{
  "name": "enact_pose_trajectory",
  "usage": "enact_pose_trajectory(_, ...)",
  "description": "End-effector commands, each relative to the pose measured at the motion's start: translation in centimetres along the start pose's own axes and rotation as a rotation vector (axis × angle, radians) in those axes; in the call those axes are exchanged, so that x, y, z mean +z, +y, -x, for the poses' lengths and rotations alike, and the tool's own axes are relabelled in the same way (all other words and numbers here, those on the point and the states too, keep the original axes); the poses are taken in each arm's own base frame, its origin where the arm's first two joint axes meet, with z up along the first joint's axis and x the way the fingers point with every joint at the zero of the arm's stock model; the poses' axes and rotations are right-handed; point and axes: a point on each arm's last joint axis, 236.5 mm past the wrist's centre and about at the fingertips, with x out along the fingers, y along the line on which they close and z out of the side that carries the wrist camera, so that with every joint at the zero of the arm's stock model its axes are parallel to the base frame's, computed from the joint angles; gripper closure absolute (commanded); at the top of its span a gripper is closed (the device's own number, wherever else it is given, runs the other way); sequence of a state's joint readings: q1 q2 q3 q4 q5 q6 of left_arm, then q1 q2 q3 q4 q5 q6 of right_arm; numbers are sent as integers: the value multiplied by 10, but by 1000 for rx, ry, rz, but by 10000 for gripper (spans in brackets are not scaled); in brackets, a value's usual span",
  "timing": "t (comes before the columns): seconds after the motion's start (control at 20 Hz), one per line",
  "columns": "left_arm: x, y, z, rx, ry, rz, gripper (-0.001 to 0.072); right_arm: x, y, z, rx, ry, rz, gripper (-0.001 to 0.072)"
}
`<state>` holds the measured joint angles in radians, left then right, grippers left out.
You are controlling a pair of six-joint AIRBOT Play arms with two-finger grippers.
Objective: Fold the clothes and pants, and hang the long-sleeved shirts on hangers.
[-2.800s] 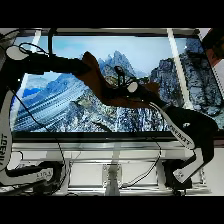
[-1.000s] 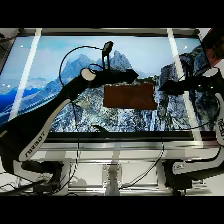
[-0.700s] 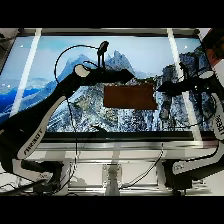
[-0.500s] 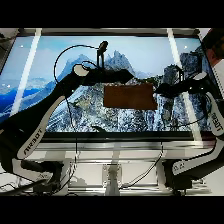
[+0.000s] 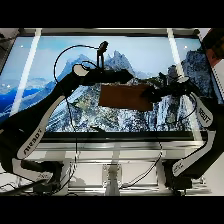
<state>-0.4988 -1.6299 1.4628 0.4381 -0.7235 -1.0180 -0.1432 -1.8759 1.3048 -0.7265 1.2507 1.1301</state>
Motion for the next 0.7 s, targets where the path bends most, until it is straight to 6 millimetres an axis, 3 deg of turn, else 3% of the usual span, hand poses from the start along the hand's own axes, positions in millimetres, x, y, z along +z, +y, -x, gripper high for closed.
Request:
enact_pose_trajectory(0.0, -5, 9, 0, 36, 21, -48, 25, 2, 18, -18, -12, 13, 85, 311)
enact_pose_trajectory(0.05, -8, 16, 1, 63, 38, -83, 153, 6, 26, -18, -13, 6, 113, 499)
enact_pose_trajectory(0.1, -12, 23, 2, 92, 59, -123, 406, 12, 34, -17, -13, -4, 139, 632)
enact_pose_trajectory(0.15, -16, 31, 3, 123, 81, -164, 700, 20, 42, -11, -10, -16, 166, 691)
enact_pose_trajectory(0.3, -26, 57, 20, 191, 162, -234, 694, 39, 69, 22, 9, -51, 247, 698)
enact_pose_trajectory(0.4, -24, 81, 49, 256, 208, -213, 694, 59, 84, 62, 3, -133, 285, 699)
enact_pose_trajectory(0.55, -5, 128, 122, 441, 221, -190, 694, 92, 82, 145, -56, -327, 264, 699)
enact_pose_trajectory(0.65, 6, 159, 190, 611, 239, -194, 694, 103, 57, 211, -138, -450, 190, 699)
